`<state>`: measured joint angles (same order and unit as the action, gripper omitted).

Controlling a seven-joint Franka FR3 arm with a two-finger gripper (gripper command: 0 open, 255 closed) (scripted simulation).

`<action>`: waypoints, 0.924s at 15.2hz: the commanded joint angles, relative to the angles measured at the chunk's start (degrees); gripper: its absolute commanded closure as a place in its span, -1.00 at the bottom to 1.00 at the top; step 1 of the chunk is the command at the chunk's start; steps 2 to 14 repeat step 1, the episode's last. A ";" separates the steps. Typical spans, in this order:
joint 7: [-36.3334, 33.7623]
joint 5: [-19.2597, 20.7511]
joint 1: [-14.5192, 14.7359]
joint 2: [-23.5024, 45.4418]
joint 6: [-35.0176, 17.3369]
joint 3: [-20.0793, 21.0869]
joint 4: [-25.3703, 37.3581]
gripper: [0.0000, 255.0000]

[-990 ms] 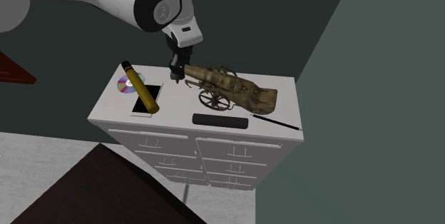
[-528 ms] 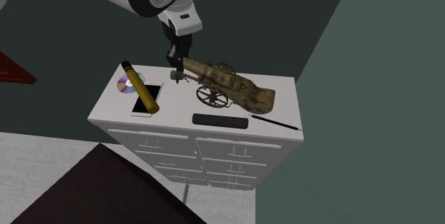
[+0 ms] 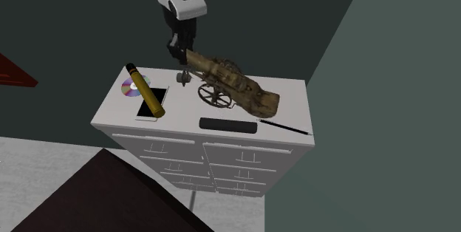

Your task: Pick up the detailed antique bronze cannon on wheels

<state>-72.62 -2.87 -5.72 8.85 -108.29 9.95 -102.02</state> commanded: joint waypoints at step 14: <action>0.00 0.02 0.00 -0.16 0.45 0.00 0.44 1.00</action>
